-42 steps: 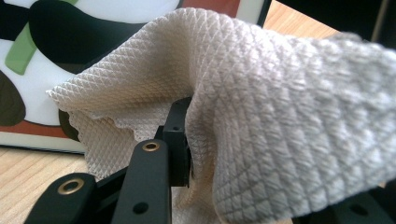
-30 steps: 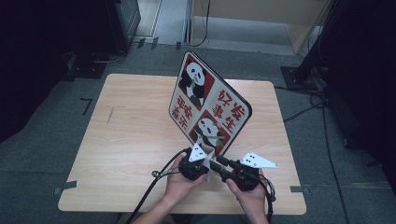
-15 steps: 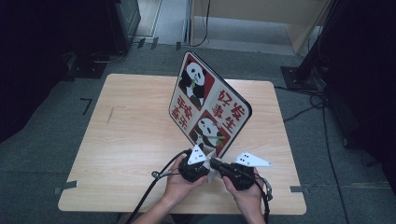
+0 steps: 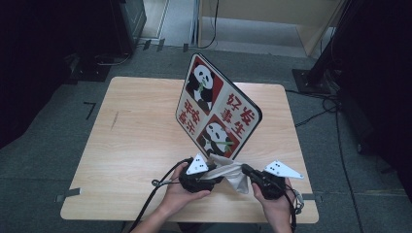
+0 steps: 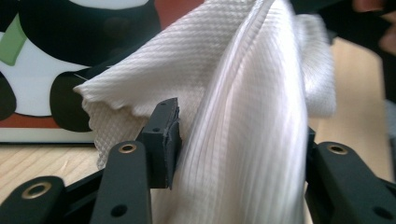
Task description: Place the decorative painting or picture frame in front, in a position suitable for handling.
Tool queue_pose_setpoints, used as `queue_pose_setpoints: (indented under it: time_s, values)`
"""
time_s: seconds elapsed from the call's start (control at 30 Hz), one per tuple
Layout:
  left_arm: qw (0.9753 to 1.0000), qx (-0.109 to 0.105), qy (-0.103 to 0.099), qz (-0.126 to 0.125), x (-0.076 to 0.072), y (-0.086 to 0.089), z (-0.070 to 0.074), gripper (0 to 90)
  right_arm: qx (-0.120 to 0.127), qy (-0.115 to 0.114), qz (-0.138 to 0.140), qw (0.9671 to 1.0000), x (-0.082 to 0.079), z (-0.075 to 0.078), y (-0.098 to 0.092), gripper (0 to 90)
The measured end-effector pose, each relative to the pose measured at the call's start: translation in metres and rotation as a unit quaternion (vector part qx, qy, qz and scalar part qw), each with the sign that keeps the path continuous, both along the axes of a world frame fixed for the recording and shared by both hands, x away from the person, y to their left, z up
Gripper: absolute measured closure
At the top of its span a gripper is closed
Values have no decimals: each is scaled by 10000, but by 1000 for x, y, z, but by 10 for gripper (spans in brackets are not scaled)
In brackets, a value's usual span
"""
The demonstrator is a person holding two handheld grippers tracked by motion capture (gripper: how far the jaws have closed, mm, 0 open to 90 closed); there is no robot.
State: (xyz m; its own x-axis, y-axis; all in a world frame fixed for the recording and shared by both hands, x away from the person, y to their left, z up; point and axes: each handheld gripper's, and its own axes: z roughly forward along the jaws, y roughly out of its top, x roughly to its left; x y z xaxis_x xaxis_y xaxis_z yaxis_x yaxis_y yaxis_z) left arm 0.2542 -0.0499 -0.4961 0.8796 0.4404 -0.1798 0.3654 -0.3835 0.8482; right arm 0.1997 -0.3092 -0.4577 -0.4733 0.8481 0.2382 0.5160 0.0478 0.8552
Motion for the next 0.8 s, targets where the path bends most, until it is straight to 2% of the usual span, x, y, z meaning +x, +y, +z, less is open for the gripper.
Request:
queue_pose_setpoints:
  time_s: [0.07, 0.1, 0.2, 0.23, 0.3, 0.33, 0.4, 0.5, 0.53, 0.57, 0.63, 0.73, 0.8]
  values:
    - [9999, -120, 13, -39, 0, 6, 0, 486, -121, 32, -180, 9998, 2, -2, -7, 900]
    - [9999, -139, 10, -44, 0, 9, 1, 475, -268, 68, -331, 9991, 4, -6, -12, 900]
    - [9998, -218, 16, -20, 1, 18, 1, 460, -347, 226, -656, 9970, 7, -14, -25, 900]
    - [9998, -219, -1, 17, 2, 21, 0, 461, -354, 249, -793, 9959, 8, -17, -30, 900]
    - [9996, -247, 22, 99, 4, 28, 0, 461, -152, 285, -967, 9948, 9, -20, -38, 875]
    - [9996, -229, 28, 149, 5, 31, -1, 462, -82, 252, -958, 9950, 9, -21, -40, 818]
    - [9994, -105, 37, 326, 9, 35, -3, 469, 102, 169, -666, 9976, 7, -21, -39, 685]
    - [9981, 95, 38, 612, 15, 41, -8, 502, -30, 240, -217, 9995, 9, -26, -27, 512]
    - [9972, 191, 23, 729, 18, 43, -10, 512, -101, 299, -147, 9994, 10, -28, -23, 465]
    - [9966, 235, 17, 784, 19, 44, -11, 526, -274, 407, -126, 9987, 12, -32, -17, 394]
    - [9954, 302, -10, 904, 20, 47, -13, 534, -519, 500, -201, 9972, 14, -36, -7, 315]
    - [9947, 338, -7, 968, 21, 50, -16, 537, -717, 535, -279, 9956, 15, -38, 5, 207]
    - [9939, 333, 49, 1048, 22, 53, -19, 539, -786, 504, -450, 9946, 15, -37, 11, 187]
